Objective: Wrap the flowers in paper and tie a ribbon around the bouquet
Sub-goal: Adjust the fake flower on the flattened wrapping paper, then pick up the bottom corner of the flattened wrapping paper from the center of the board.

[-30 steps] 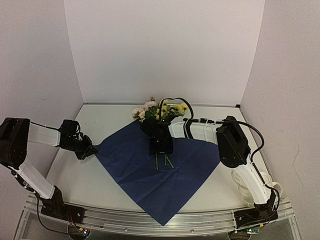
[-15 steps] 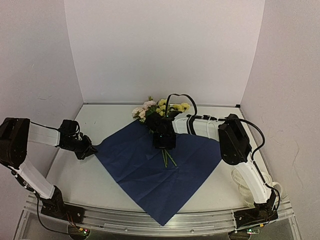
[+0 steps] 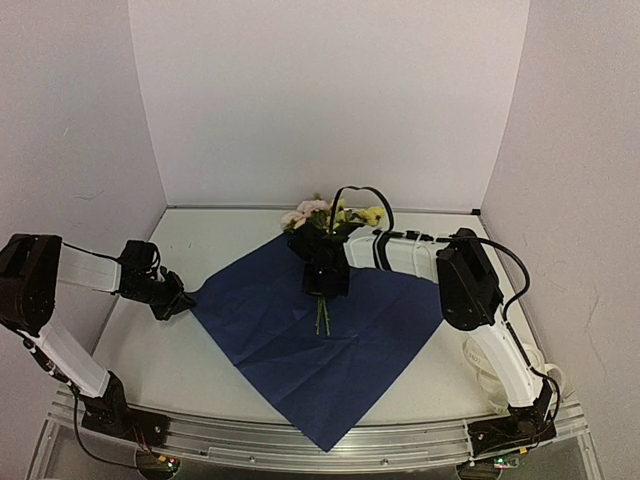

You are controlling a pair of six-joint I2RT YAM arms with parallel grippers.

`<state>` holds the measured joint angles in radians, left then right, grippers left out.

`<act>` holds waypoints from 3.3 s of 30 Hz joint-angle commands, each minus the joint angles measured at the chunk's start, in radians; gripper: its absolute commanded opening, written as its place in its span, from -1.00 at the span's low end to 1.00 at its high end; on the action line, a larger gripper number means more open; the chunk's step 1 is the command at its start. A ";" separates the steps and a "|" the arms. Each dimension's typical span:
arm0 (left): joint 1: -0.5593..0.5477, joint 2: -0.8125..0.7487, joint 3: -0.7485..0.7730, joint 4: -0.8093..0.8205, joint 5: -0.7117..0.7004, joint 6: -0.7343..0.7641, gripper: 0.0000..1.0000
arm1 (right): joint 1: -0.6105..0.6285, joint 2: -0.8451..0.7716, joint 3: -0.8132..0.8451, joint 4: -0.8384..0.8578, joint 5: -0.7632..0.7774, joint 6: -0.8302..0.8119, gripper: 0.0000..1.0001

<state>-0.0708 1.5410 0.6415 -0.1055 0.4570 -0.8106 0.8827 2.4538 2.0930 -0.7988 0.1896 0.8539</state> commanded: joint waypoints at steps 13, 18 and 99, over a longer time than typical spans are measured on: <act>0.006 -0.002 0.000 0.020 0.020 -0.016 -0.99 | -0.009 -0.083 -0.051 0.023 0.021 -0.032 0.04; 0.006 0.006 0.001 0.026 0.021 -0.018 -0.99 | -0.010 -0.030 -0.025 0.027 -0.068 -0.069 0.13; -0.352 -0.462 -0.192 -0.130 -0.207 -0.297 0.61 | 0.270 -1.142 -1.644 0.867 -0.336 0.618 0.66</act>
<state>-0.4031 1.1265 0.4583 -0.2386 0.2272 -1.0804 1.1526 1.3399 0.5143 -0.1114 -0.1185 1.2731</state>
